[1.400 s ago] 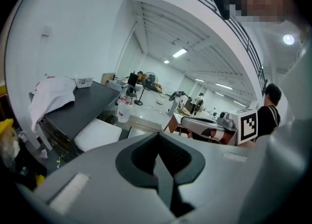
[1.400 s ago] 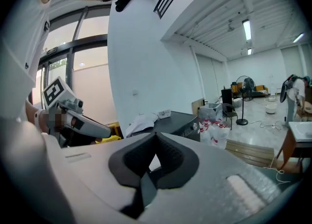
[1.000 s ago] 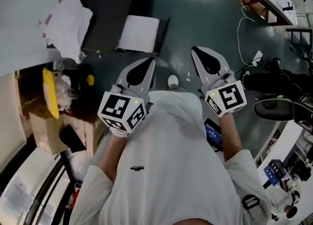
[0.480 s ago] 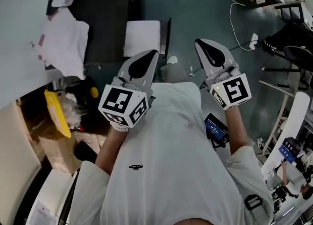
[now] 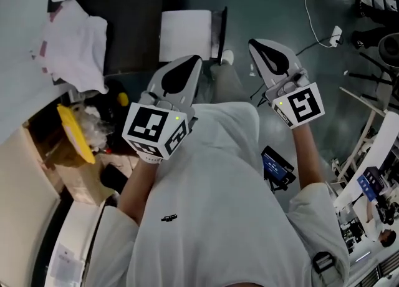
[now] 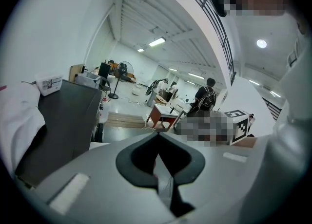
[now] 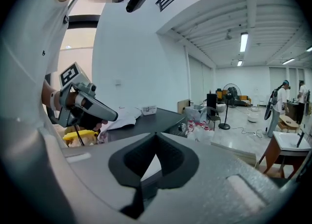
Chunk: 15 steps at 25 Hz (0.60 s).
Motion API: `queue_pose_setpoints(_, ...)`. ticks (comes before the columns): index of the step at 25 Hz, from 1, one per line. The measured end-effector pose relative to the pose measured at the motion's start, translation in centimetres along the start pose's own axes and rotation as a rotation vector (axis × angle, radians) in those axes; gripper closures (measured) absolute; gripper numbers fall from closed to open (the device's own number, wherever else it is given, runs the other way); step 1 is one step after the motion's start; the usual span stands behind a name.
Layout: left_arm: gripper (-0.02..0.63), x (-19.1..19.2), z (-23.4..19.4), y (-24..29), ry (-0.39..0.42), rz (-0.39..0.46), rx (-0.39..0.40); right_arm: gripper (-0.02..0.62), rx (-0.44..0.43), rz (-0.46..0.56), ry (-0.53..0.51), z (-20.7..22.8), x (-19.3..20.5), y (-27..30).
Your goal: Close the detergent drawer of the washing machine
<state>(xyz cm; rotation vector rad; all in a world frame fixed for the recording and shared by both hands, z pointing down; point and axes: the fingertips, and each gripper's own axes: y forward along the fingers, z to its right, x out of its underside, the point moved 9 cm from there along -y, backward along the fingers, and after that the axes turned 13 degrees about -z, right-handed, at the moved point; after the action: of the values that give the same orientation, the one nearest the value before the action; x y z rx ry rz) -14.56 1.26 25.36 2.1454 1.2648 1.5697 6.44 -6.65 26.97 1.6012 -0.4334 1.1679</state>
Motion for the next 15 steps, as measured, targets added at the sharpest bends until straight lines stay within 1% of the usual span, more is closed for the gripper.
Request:
queue_pose_setpoints(5,0.588,1.1,-1.4,2.0,-0.012,-0.045,-0.011,0.594,-0.067,-0.018,-0.006,1.3,2.8,2.8)
queue_pose_setpoints(9,0.588,2.2,-2.2,3.8,-0.029,-0.082,-0.016,0.594,-0.104,-0.075,0.031,2.8,6.1,4.9)
queue_pose_setpoints(15,0.588,3.6,-2.9,6.2,-0.04,-0.12,-0.031,0.594,-0.153,-0.108,0.07,4.3,10.3,8.1)
